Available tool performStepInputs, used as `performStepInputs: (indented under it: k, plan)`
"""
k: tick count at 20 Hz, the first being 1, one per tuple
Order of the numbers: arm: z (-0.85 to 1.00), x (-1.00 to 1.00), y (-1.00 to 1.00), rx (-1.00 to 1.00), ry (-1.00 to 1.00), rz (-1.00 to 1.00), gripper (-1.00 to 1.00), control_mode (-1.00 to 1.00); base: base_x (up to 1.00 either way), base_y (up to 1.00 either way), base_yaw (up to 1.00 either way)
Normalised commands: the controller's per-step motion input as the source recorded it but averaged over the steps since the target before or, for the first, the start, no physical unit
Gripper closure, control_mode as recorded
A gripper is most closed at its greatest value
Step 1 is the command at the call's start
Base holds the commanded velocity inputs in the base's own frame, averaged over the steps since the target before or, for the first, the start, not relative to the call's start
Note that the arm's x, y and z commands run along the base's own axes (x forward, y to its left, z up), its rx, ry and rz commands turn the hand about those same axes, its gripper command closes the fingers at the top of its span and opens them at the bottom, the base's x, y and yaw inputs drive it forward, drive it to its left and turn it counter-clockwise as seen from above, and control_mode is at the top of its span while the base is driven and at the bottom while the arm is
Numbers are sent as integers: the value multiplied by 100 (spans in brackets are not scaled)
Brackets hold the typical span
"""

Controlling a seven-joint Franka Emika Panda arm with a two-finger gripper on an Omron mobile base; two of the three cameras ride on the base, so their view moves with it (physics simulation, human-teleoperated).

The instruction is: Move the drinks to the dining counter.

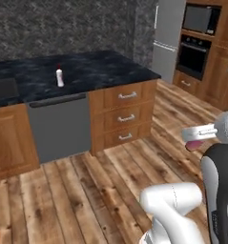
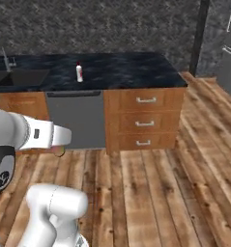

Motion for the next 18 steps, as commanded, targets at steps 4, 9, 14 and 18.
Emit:
performStepInputs:
  k: [4,9,14,18]
  plan:
    - [0,0,0,0,0,0,100,100,30,0,62]
    - [0,0,0,0,0,0,100,100,39,-13,43]
    - [0,0,0,0,0,0,100,100,60,-6,18]
    - [0,0,0,0,0,0,100,100,81,0,5]
